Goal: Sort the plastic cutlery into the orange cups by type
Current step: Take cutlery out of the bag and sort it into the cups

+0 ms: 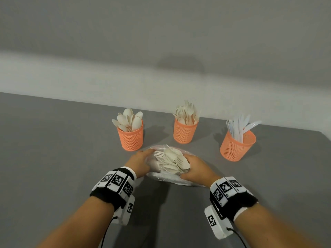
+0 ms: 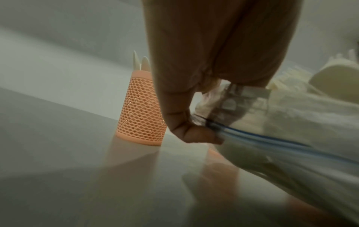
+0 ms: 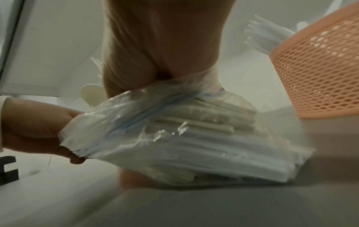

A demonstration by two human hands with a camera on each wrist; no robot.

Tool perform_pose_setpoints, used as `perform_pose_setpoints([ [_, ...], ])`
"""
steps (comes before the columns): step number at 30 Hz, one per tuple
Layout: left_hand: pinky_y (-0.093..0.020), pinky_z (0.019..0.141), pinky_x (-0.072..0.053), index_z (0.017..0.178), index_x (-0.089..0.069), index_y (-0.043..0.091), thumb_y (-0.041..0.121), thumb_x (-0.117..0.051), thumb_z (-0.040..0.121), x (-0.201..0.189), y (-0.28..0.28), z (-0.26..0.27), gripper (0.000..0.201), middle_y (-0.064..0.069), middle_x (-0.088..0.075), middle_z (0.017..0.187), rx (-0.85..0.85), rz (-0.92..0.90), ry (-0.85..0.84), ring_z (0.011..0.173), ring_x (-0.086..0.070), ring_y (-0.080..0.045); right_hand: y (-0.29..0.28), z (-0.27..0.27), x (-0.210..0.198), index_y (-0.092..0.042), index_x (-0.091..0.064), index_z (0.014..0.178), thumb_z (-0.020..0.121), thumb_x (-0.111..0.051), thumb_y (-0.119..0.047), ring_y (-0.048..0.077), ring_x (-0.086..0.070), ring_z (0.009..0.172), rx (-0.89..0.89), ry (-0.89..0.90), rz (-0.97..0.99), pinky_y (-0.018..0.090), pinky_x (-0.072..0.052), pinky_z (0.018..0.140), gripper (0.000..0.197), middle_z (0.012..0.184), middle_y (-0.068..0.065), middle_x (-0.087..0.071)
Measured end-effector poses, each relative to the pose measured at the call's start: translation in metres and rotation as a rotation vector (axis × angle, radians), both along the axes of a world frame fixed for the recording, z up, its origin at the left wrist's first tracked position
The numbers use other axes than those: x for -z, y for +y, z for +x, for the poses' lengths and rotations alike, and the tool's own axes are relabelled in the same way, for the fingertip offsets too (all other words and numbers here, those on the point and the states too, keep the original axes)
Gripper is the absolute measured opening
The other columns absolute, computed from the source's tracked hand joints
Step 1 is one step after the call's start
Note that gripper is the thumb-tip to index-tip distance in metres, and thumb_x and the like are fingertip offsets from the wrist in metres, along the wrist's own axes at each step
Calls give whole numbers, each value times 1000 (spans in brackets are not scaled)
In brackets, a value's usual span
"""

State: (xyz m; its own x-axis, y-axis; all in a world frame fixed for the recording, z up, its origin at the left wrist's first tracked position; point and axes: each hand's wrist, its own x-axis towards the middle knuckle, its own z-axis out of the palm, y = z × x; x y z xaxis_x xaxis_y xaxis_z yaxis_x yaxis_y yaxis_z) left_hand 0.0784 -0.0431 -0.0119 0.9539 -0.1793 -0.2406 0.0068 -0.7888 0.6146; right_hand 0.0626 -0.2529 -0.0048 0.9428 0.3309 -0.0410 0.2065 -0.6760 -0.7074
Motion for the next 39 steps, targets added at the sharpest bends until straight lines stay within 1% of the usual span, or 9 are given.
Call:
perform_pose_setpoints([
  [2,-37,101,-40,137,-44,21,5,-51,86,-5,-1,0,54,-7,-47,138,-22,-86,8,121,-50,-30,-1,-1,-1,-16,-64,112,67,-70,-27,9,-59,91,22,-45,22,18,-44,78,47,101,-8,-66],
  [5,-23,67,-47,116,-62,11,13,-60,86,-17,-3,-2,30,0,-58,105,31,-216,-9,85,-57,-20,-3,-3,-4,-16,-67,103,71,-72,-18,9,-58,83,57,-108,-43,4,-36,65,32,93,-7,-66],
  [12,-18,73,-35,96,-71,10,8,-64,80,-10,3,1,17,1,-57,89,32,48,-98,81,-51,-12,-12,-2,-17,-4,-63,99,73,-70,2,22,-63,89,181,122,307,29,-49,79,28,94,13,-68],
  [18,-23,75,-36,82,-44,25,2,-49,81,0,-10,-9,23,-2,-49,98,129,121,36,86,-46,-19,-12,-3,-50,-12,-63,80,76,-63,11,21,-61,75,336,179,802,32,-52,77,23,75,9,-62],
  [22,-39,106,-33,88,-59,29,21,-50,83,-14,-8,-1,13,-6,-45,125,92,111,-120,121,-41,-26,-15,0,-61,-2,-60,86,81,-57,10,17,-59,57,324,293,1012,27,-56,58,14,66,10,-57],
  [27,-25,95,-36,108,-58,31,70,-50,58,-62,-39,-10,63,7,-52,125,118,-432,-121,117,-48,-8,-5,-6,-64,1,-58,95,72,-59,7,15,-55,50,154,488,1111,24,-50,50,24,59,8,-55],
  [32,-21,53,-52,86,-68,10,43,-77,63,-77,-61,-17,41,-3,-67,58,307,-985,213,51,-63,-11,10,-16,-70,-2,-57,78,70,-51,3,11,-55,49,-124,688,980,22,-49,52,12,53,2,-57],
  [36,-47,89,-43,100,-70,4,25,-72,66,-74,-70,-12,39,-31,-61,97,200,-1069,302,97,-54,-43,7,-12,-65,-5,-64,78,71,-55,-9,17,-64,56,-136,841,876,33,-57,65,11,61,7,-65],
  [39,-41,84,-52,94,-70,1,21,-68,69,-72,-75,-6,31,-23,-65,98,52,-1099,239,91,-62,-34,5,-9,-63,-5,-66,84,73,-62,-13,19,-66,62,-44,793,784,37,-55,70,14,68,10,-67],
])
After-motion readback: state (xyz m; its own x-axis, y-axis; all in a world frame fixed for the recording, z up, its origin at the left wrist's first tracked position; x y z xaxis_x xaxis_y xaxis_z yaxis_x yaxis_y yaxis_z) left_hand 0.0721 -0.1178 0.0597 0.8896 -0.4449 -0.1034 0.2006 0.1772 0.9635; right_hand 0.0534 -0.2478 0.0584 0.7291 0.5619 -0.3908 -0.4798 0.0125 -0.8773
